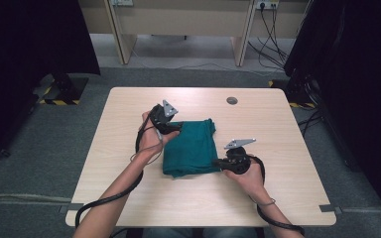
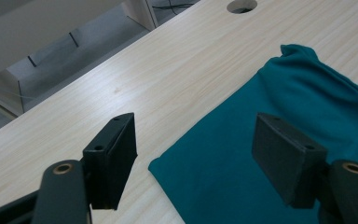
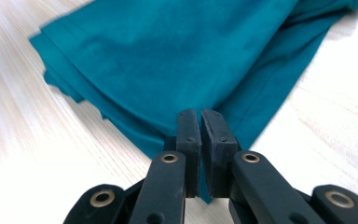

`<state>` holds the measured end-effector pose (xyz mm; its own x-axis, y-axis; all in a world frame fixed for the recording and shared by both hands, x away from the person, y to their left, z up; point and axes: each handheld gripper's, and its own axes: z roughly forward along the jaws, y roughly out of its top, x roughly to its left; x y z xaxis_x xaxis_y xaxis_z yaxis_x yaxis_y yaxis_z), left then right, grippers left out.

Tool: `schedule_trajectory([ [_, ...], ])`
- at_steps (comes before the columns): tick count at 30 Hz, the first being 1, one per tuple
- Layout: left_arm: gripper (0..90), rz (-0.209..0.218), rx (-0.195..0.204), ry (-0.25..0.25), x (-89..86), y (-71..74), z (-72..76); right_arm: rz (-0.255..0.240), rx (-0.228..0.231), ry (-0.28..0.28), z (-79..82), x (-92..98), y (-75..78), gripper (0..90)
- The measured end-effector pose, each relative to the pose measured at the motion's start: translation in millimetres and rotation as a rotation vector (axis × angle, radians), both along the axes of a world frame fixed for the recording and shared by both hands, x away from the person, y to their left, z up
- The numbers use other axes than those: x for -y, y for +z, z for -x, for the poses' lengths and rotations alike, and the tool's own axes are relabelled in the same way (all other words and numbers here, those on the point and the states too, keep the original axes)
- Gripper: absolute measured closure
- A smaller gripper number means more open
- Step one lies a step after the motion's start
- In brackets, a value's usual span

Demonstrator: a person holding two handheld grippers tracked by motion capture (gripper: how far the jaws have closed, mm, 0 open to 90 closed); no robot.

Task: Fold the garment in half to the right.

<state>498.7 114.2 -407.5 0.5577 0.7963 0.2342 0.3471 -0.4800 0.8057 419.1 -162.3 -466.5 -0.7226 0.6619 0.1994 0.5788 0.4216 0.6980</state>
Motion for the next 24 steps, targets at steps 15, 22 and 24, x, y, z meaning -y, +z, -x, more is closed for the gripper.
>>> schedule_trajectory([
  [15, 30.4, 0.003, -0.001, 0.003, -6.2, -1.3, 3.2, 0.051, 0.079, 0.077, 0.3, -24.5, 11.1, 76.8],
  [22, 30.3, 0.006, 0.002, 0.013, -13.7, -2.4, 5.1, 0.102, 0.056, 0.079, 3.5, -24.6, 0.0, 77.8],
  [24, 30.3, 0.007, 0.004, 0.019, -16.3, -2.1, 5.6, 0.106, 0.048, 0.081, 3.3, -23.8, 0.1, 77.7],
])
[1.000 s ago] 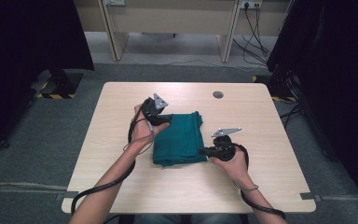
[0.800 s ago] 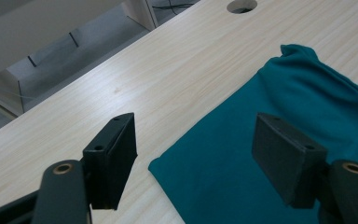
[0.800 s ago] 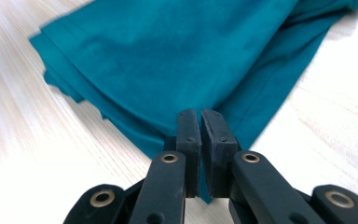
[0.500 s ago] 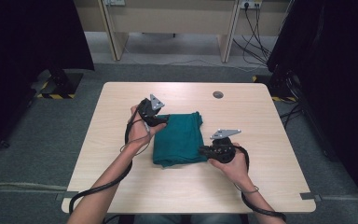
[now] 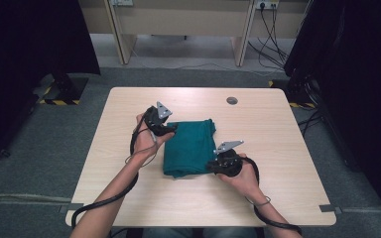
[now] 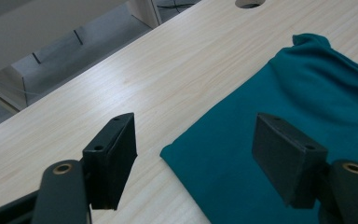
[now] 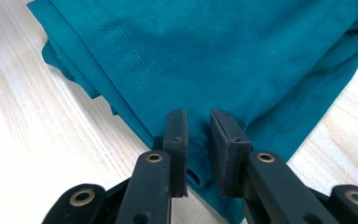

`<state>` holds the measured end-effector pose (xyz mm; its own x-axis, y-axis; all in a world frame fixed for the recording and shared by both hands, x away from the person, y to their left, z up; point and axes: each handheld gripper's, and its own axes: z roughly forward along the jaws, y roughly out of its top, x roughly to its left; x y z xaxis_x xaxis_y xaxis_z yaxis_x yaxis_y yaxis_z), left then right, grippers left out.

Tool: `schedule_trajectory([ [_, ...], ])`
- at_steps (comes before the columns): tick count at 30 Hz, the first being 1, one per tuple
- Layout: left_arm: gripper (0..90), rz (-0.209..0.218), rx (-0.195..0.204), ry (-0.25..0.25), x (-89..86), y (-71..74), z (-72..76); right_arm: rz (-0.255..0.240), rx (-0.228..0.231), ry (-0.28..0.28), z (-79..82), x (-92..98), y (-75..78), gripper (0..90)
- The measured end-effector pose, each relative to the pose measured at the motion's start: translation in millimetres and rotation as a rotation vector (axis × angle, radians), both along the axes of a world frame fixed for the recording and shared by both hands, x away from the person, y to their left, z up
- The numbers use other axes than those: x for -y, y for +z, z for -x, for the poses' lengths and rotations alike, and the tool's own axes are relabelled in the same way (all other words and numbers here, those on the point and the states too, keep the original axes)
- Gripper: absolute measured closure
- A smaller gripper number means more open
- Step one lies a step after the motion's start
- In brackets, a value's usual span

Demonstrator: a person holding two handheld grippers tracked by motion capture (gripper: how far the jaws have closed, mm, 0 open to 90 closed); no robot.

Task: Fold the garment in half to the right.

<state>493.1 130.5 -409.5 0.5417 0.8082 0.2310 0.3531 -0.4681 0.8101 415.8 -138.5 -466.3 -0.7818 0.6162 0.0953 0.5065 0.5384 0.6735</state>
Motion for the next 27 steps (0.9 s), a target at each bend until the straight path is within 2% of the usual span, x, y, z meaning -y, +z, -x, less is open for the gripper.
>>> schedule_trajectory([
  [5, 29.9, 0.007, 0.005, 0.006, -5.2, 1.0, 1.3, -0.002, -0.012, -0.009, -0.5, 0.6, 2.9, 74.4],
  [8, 29.5, 0.012, 0.008, 0.005, -7.7, 1.1, 2.6, -0.015, -0.003, -0.017, -1.9, 1.6, 5.7, 69.2],
  [9, 29.5, 0.013, 0.008, 0.006, -8.3, 0.8, 3.2, -0.034, 0.010, -0.034, -4.9, 2.9, 9.4, 66.7],
  [13, 29.1, 0.016, -0.001, 0.008, -13.0, -1.5, 5.6, -0.055, 0.036, -0.059, -13.4, 3.3, 20.6, 61.4],
  [15, 28.9, 0.019, -0.001, 0.010, -15.5, -2.2, 6.5, -0.059, 0.070, -0.063, -21.6, 1.6, 30.7, 56.7],
  [18, 28.7, 0.030, 0.000, 0.012, -20.0, -2.9, 9.6, -0.066, 0.091, -0.068, -33.2, -0.2, 42.4, 54.3],
  [20, 28.7, 0.033, -0.001, 0.012, -20.6, -3.1, 10.3, -0.073, 0.094, -0.071, -38.6, -1.3, 46.5, 53.6],
  [21, 28.5, 0.037, 0.001, 0.012, -21.1, -3.4, 11.2, -0.070, 0.099, -0.075, -47.5, -3.4, 52.4, 51.7],
  [22, 28.5, 0.035, 0.001, 0.011, -21.8, -3.5, 12.0, -0.070, 0.099, -0.075, -47.5, -3.4, 52.4, 51.7],
  [27, 28.2, 0.043, 0.003, 0.008, -23.5, -4.2, 14.9, -0.057, 0.101, -0.084, -71.8, -10.4, 62.5, 50.0],
])
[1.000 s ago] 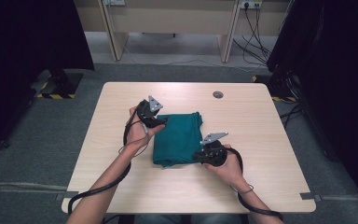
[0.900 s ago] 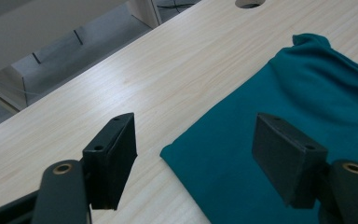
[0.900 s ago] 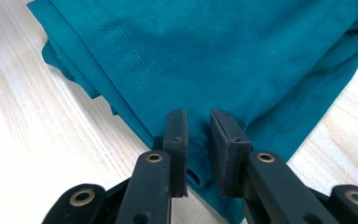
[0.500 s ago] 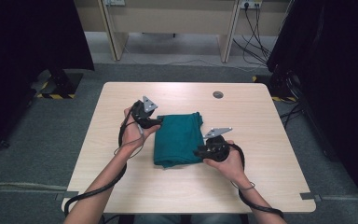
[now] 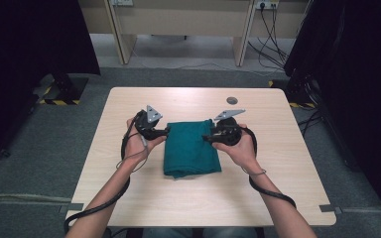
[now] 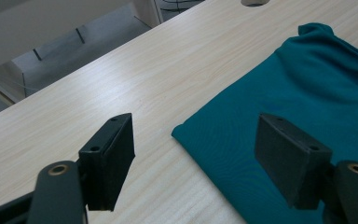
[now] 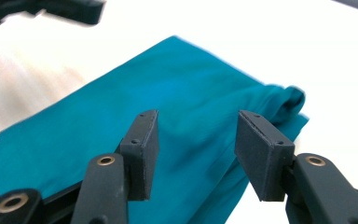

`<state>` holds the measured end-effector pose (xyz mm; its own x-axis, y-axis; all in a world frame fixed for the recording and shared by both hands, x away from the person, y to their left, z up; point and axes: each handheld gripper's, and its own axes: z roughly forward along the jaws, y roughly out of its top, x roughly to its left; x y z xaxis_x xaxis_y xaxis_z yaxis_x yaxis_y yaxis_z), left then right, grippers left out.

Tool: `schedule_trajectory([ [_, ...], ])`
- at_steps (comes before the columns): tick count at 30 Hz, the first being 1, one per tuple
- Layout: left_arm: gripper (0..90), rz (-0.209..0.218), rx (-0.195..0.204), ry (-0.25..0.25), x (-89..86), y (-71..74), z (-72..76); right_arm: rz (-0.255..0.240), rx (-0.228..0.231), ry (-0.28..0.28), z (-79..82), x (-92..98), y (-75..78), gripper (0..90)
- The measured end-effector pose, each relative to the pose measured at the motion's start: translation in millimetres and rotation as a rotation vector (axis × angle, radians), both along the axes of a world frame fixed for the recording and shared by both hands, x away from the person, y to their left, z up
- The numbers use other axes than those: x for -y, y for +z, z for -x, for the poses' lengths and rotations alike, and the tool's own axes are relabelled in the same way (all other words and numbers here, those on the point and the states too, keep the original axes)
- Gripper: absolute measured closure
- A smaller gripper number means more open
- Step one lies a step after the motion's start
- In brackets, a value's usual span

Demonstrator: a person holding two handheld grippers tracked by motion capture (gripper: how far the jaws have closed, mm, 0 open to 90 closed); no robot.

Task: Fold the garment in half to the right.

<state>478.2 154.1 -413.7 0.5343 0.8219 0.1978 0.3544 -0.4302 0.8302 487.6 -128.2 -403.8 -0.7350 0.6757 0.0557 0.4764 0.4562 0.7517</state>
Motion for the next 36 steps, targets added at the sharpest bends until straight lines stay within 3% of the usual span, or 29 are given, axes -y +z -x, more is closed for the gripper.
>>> schedule_trajectory([
  [7, 28.1, -0.001, -0.001, -0.009, 2.4, -1.4, 0.9, 0.020, -0.030, -0.002, -31.6, -17.6, 3.6, 49.2],
  [13, 27.9, -0.004, -0.001, -0.015, 2.9, -1.8, 0.9, 0.048, -0.109, -0.049, -60.1, -21.0, -13.9, 48.9],
  [22, 27.6, -0.012, -0.008, -0.014, -0.2, -4.9, 0.7, 0.053, -0.136, -0.089, -64.2, -7.7, -35.4, 48.3],
  [28, 27.6, -0.013, -0.010, -0.017, -0.9, -7.2, 0.7, 0.062, -0.128, -0.091, -63.2, -8.6, -39.4, 47.6],
  [36, 27.3, 0.002, -0.003, -0.015, -4.8, -6.5, 1.1, 0.023, -0.125, -0.094, -59.4, -5.2, -40.6, 42.0],
])
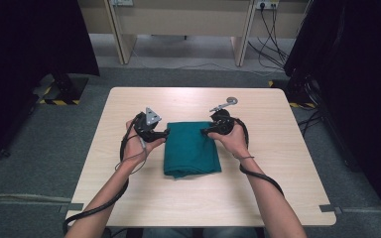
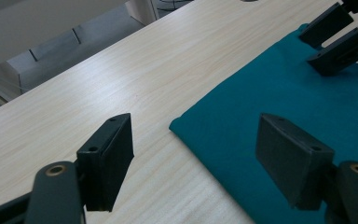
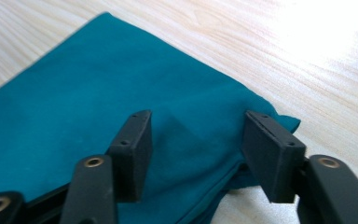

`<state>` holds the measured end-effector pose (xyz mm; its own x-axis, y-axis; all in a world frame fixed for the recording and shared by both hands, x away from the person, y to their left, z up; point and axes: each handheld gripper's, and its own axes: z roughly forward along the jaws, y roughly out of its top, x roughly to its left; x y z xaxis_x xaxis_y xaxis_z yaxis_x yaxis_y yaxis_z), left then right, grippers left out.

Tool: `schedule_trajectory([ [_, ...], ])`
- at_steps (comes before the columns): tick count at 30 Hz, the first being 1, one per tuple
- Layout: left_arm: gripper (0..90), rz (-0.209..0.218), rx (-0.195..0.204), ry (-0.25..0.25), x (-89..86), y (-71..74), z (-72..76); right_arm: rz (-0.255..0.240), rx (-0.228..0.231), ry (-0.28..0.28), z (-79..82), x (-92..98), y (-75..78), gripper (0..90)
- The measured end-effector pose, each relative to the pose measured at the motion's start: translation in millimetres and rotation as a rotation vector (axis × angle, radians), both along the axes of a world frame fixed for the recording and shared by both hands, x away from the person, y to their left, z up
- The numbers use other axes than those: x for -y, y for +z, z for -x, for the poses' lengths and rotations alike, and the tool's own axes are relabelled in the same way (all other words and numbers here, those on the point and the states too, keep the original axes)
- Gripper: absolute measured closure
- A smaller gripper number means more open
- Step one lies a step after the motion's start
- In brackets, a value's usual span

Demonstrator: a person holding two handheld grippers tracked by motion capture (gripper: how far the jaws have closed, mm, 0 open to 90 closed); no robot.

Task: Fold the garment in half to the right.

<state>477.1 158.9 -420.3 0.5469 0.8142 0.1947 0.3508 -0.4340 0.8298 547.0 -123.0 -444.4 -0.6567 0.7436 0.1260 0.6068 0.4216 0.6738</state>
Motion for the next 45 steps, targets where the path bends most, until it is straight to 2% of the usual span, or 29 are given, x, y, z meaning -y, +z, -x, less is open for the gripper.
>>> schedule_trajectory([
  [3, 26.9, 0.011, -0.002, -0.001, -2.7, 0.3, 0.4, -0.019, 0.025, 0.003, 6.2, 2.8, 7.1, 38.2],
  [7, 26.6, 0.029, -0.004, 0.001, -6.5, 0.3, 2.8, -0.034, 0.035, 0.006, 11.7, 5.8, 12.9, 36.1],
  [16, 25.1, 0.056, -0.014, -0.004, -13.3, -5.2, 10.4, -0.054, 0.033, 0.018, 27.1, 17.9, 16.2, 32.7],
  [37, 24.4, 0.059, -0.010, -0.015, -18.1, -10.6, 23.2, -0.076, 0.062, 0.004, 55.1, 45.7, 20.6, 30.8],
  [45, 24.1, 0.066, 0.004, -0.015, -21.8, -8.9, 29.6, -0.078, 0.076, -0.002, 63.5, 54.2, 24.3, 30.0],
])
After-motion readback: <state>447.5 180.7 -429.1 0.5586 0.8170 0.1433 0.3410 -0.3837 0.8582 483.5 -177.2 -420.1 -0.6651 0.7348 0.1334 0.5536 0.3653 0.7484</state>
